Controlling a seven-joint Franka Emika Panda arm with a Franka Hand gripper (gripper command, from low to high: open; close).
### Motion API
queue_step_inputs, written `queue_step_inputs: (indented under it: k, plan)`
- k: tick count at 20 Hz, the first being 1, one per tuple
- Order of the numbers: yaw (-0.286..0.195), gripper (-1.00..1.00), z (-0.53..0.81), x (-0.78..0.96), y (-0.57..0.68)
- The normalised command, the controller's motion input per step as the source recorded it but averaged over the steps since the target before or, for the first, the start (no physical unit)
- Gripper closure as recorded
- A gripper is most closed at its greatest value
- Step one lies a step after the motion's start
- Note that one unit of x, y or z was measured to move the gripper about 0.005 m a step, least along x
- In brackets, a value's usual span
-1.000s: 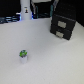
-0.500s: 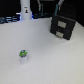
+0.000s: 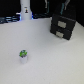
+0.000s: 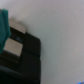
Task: Open the kcup holder, insert the kcup into the holder, and close the kcup holder
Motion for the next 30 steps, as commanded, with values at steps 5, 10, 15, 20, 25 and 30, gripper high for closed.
queue_step_inputs:
  k: [5,10,15,20,25,30]
  plan:
    - [-0.176,-1.0,-0.1,-0.38,0.64]
    - [-0.168,-1.0,-0.15,-0.4,0.64]
    - [-0.159,-1.0,-0.25,-0.32,0.58]
    - [-0.146,-1.0,-0.36,-0.12,0.39]
    - [-0.063,-1.0,-0.37,0.02,0.19]
    - [-0.026,-1.0,-0.34,0.06,0.2]
